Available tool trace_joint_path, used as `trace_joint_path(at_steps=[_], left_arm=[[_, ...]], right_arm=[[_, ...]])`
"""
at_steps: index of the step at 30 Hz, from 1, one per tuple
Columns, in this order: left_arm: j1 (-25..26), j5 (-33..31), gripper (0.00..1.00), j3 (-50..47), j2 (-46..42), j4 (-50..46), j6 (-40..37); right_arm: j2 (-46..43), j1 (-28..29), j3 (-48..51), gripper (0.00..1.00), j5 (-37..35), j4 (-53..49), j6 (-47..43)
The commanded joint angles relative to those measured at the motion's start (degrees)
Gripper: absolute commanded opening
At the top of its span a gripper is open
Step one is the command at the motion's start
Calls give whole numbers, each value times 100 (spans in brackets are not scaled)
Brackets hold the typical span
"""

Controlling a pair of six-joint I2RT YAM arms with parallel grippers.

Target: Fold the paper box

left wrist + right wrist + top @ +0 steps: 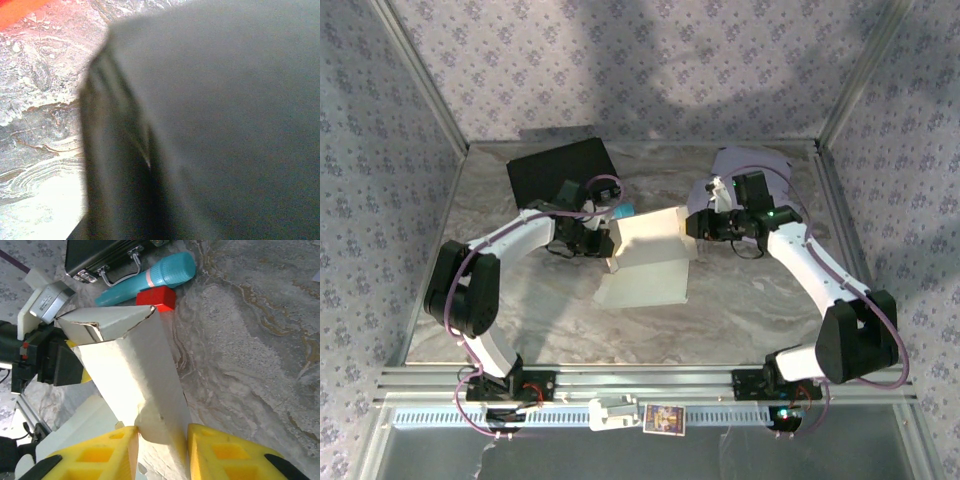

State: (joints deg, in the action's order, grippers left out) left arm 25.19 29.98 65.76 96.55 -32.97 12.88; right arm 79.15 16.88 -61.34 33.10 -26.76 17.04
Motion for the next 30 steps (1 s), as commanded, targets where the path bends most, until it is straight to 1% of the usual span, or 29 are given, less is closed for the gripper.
trace_joint_path(at_steps=[1,11,14,17,20,26,30], left_arm=[[53,211,0,81,-257,159,-40],[56,195,0,51,-319,162,-32],[60,125,0,55,-325,136,17],[100,-39,0,93,-338,70,107],[197,-139,0,139,-338,10,152],[309,-210,0,135,-340,17,223],[383,-211,0,173,-251,-140,249]], right_arm=[[-16,43,-69,31,-262,-14,43],[77,205,-131,29,-529,-17,27],[97,331,-191,29,-745,-97,-47],[194,540,-334,29,-1292,-360,-169],[273,727,-354,29,-1666,-435,-235],[549,1026,-462,28,-2483,-666,-325],[750,1141,-517,27,-2966,-876,-251]])
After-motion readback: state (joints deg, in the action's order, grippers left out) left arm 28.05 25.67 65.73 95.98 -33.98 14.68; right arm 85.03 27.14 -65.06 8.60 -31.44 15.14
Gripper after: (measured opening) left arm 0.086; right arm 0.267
